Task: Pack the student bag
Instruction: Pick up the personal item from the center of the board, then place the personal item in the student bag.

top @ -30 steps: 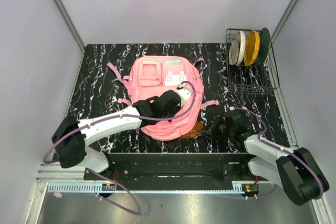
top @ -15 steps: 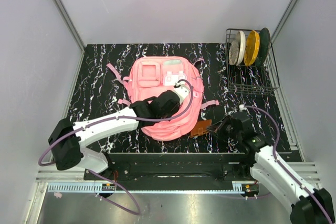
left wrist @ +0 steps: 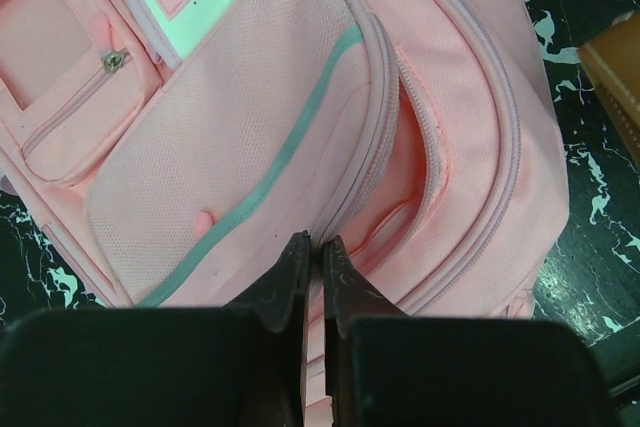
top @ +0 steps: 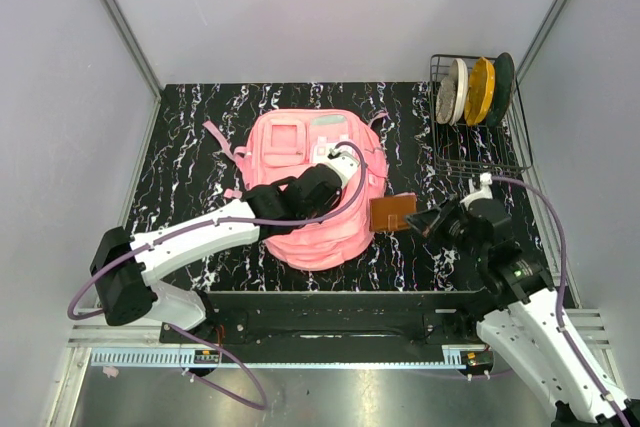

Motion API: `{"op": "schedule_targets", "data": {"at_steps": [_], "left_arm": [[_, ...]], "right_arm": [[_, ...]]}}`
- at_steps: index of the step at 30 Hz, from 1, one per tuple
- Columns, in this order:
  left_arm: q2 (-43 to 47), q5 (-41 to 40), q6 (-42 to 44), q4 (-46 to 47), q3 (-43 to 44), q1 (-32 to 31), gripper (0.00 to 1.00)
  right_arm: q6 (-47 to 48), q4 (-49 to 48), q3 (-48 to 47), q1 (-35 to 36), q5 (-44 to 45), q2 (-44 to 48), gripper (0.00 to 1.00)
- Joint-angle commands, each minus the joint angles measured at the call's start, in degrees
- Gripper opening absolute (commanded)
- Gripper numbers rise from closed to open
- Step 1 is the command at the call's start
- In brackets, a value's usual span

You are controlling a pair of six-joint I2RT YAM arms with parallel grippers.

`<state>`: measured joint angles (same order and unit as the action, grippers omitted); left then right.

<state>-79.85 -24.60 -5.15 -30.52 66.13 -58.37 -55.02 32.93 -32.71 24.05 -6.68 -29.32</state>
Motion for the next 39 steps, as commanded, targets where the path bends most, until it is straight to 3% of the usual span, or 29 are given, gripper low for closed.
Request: {"op": "schedule_targets", "data": {"at_steps": [1,14,24,31,39], "left_arm": [[3.3,-3.26,-1.36,1.96,5.14,-0.08,0.0],[1.37,-2.64,-1.53,0.29,11.65,-1.04,0.0],[-2.94,-5.72,-3.11,0.29,13.59,-2.19,0.0],[-3.82,-8.18,-4.52,-0.24,13.59,-2.27,0.0],[-4.43,-8.18,-3.55,0.2,13.15,-2.19,0.0]], "right_arm": [[3.17,-5.06,-5.87,0.2,-4.04,-3.63,0.0],[-4.29,-20.79,-4.65,0.47,-13.44,-13.39,0.0],[-7.99,-23.61,-3.5,0.56,-20.65,-15.94,0.0],[-2.9,-11.24,-7.8,0.91,-11.61,-11.55,0.0],[-1.84,-9.38,-8.42,0.91,-10.03,-9.09,0.0]]}}
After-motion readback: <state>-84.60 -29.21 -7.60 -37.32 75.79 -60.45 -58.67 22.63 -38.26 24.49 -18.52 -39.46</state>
